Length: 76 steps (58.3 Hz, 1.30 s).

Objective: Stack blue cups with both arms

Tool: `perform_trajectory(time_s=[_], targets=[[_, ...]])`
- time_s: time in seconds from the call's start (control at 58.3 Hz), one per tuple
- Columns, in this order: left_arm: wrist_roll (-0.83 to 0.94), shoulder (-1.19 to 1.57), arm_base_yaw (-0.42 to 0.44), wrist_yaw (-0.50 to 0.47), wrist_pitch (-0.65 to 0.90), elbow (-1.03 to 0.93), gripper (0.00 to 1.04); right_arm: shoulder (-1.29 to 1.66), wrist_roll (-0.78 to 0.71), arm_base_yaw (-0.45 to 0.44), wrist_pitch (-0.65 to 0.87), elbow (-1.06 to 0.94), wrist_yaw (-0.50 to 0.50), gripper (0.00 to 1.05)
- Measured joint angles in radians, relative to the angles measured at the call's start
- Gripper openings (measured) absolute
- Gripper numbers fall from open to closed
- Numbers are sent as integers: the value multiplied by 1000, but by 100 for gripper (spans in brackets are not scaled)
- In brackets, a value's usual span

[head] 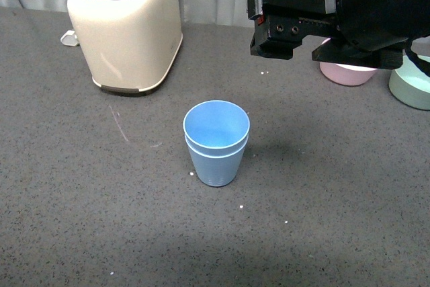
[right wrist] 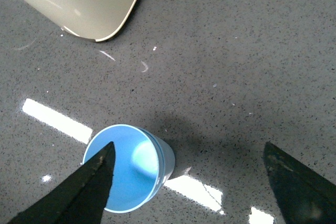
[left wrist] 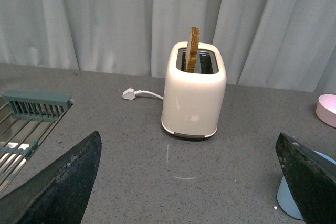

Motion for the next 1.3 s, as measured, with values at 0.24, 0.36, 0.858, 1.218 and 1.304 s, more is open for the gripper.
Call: perform_trajectory(time_s=[0.24,0.36,0.858,1.218,1.304], targets=[[0,0,0,-4,-1,0,98,-65,-206,-49,1040,-456,451,51],[0,0,0,0,-2,0,98,-188,-229,-124,1199,-620,392,24],[0,0,0,-1,-2,0,98,-631,-239,-283,1007,-895,230,1],[0,0,0,0,-2,0,98,-916,-239,-395,786,-957,126,1],[0,0,0,0,-2,0,98,-978,-239,-395,733,-964,120,1]])
